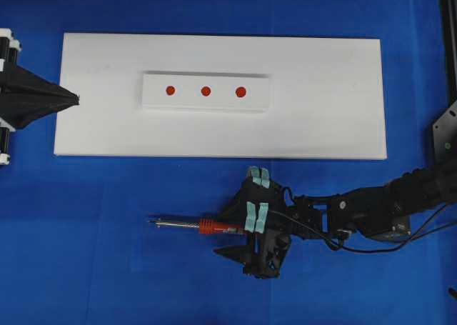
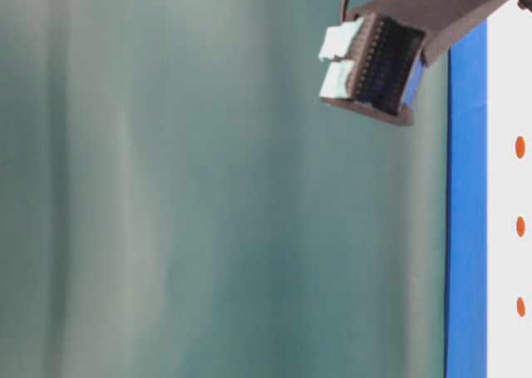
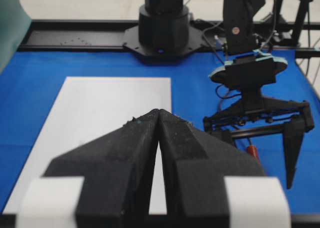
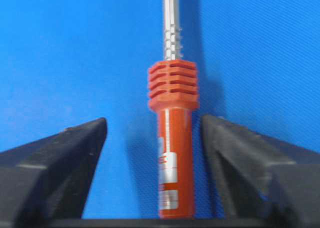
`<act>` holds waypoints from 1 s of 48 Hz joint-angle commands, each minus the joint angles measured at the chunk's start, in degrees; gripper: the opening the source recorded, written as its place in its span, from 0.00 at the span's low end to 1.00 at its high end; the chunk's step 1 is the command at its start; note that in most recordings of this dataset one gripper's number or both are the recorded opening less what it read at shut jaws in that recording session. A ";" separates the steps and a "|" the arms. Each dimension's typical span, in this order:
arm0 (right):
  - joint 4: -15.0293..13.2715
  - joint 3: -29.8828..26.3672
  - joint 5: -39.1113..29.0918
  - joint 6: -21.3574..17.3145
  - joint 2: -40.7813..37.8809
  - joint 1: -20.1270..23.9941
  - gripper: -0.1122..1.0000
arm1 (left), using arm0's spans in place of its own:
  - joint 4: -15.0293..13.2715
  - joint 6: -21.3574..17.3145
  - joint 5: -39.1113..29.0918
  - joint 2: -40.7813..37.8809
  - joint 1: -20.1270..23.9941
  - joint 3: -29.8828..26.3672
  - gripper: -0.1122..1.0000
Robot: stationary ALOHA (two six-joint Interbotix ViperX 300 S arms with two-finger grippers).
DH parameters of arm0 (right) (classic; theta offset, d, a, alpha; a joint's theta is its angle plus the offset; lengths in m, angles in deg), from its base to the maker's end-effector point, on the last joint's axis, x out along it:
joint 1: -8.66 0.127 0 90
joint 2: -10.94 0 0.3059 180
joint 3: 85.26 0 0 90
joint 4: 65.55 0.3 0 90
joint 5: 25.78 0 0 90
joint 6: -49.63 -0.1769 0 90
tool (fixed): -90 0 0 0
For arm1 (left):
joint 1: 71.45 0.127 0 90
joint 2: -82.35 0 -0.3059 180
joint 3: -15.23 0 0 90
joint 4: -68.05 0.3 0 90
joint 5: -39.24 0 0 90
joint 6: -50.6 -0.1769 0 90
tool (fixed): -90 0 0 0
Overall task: Touch the tip of the soldering iron to the mark.
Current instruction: 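Lower the right gripper and close it on the red handle, then lift the soldering iron and tilt its tip downward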
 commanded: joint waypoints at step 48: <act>1.76 1.76 -17.14 12.83 22.06 -4.48 0.16 | 0.09 0.18 0.70 -0.18 0.00 -0.62 0.12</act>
